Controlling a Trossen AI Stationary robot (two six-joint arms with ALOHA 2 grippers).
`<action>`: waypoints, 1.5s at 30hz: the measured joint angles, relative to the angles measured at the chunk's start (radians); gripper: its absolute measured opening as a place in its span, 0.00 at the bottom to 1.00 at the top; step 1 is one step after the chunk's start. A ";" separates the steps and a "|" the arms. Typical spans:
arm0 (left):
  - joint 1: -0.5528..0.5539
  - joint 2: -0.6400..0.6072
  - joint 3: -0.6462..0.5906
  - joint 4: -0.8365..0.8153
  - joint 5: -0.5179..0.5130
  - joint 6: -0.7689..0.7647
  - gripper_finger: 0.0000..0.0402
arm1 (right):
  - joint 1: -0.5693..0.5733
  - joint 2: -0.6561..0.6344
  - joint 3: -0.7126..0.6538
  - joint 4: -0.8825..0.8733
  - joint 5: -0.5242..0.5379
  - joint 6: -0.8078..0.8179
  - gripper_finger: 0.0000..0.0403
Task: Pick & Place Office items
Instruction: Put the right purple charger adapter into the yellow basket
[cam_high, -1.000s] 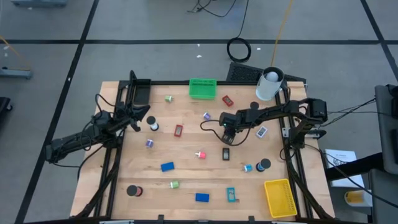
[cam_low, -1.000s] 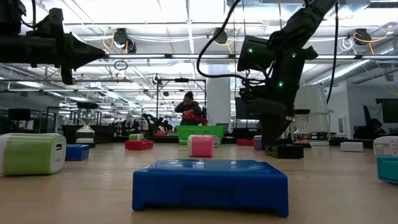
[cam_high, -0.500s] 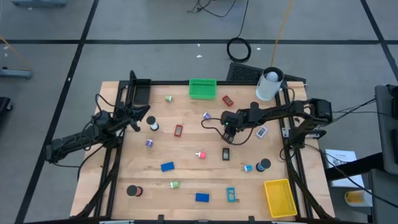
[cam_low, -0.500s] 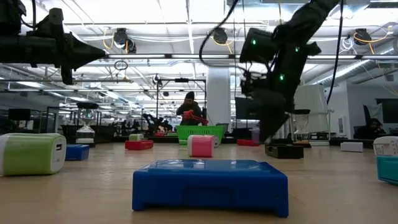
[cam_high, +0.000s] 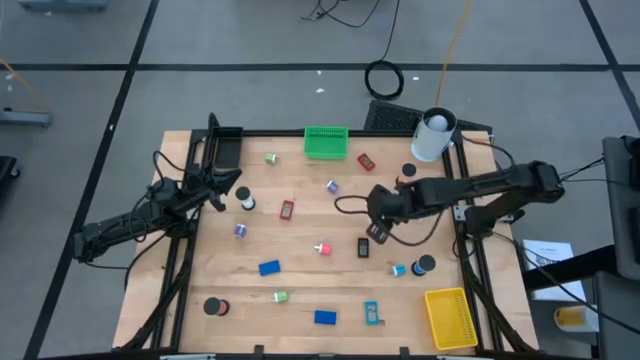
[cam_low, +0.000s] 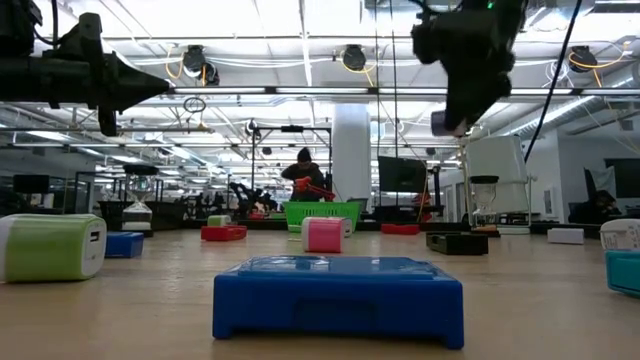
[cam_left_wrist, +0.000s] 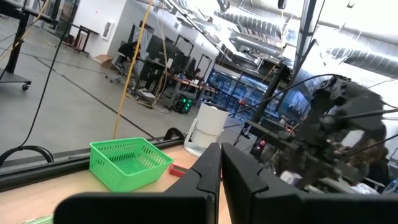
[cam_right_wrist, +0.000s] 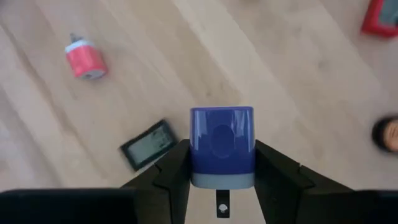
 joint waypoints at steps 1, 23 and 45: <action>0.000 0.000 0.000 0.000 0.000 0.000 0.04 | 0.023 -0.001 0.014 -0.027 0.010 0.040 0.33; 0.000 0.000 0.000 0.000 0.000 0.000 0.04 | 0.724 0.001 0.072 -0.162 -0.010 1.065 0.33; 0.000 0.000 0.000 0.000 0.000 0.000 0.04 | 0.879 0.143 0.071 -0.241 -0.299 1.433 0.35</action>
